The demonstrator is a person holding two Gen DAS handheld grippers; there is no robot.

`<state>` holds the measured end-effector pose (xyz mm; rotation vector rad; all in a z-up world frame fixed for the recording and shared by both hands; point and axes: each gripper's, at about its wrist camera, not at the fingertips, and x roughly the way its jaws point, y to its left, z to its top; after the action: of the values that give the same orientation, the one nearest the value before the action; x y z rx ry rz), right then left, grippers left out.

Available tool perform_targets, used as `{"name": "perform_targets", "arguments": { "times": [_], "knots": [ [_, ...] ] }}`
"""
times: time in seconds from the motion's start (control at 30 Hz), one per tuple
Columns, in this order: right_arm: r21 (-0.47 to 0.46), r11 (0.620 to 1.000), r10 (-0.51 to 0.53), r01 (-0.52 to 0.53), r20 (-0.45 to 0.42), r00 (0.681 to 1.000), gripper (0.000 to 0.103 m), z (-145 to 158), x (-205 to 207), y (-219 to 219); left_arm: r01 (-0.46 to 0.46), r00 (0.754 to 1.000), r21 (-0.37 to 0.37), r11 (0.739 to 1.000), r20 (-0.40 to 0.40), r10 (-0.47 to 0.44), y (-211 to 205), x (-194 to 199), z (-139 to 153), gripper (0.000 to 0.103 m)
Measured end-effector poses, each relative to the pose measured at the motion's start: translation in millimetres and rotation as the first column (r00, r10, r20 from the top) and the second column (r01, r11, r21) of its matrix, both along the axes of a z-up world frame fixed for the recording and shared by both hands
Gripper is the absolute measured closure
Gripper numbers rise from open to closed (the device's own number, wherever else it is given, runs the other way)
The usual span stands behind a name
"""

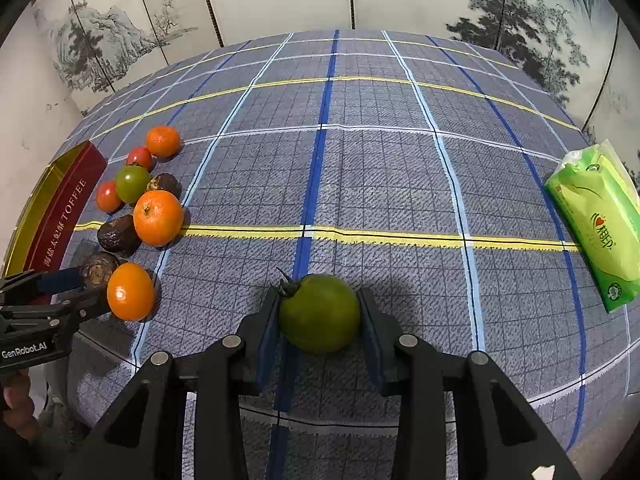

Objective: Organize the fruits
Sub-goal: 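Grasp the brown dried fruit with the left tool while the right tool grasps the green tomato, then carry the brown fruit into the gold tin with the left tool and release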

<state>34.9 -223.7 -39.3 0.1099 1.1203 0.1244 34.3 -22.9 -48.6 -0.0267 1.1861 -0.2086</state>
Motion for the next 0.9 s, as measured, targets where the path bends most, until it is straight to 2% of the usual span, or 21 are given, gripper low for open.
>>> {"name": "perform_targets", "arguments": {
  "times": [0.1, 0.17, 0.27, 0.33, 0.6, 0.9],
  "knots": [
    [-0.001, 1.000, 0.001, -0.001, 0.000, 1.000, 0.068, 0, 0, 0, 0.004, 1.000, -0.010, 1.000, 0.001, -0.004, 0, 2, 1, 0.042],
    [-0.003, 1.000, 0.002, -0.002, -0.001, 1.000, 0.068, 0, 1, 0, 0.012, 1.000, -0.028, 1.000, -0.003, -0.012, 0, 1, 2, 0.055],
    [-0.006, 1.000, 0.002, -0.002, -0.001, 1.000, 0.068, 0, 1, 0, 0.025, 1.000, -0.058, 0.998, -0.011, -0.025, -2, -1, 3, 0.067],
    [-0.011, 1.000, 0.002, -0.002, -0.002, 1.000, 0.068, -1, 1, 0, 0.024, 1.000, -0.036, 0.999, -0.008, -0.024, -2, -2, 5, 0.067],
    [-0.032, 0.999, 0.004, -0.004, -0.005, 1.000, 0.068, -1, 1, 4, 0.012, 1.000, -0.033, 0.999, 0.004, -0.012, 8, -7, 14, 0.067],
    [-0.047, 0.999, 0.005, -0.005, -0.001, 1.000, 0.068, -1, 1, 7, -0.023, 0.998, -0.050, 0.998, 0.053, 0.026, 32, -6, 44, 0.067]
  ]
}}
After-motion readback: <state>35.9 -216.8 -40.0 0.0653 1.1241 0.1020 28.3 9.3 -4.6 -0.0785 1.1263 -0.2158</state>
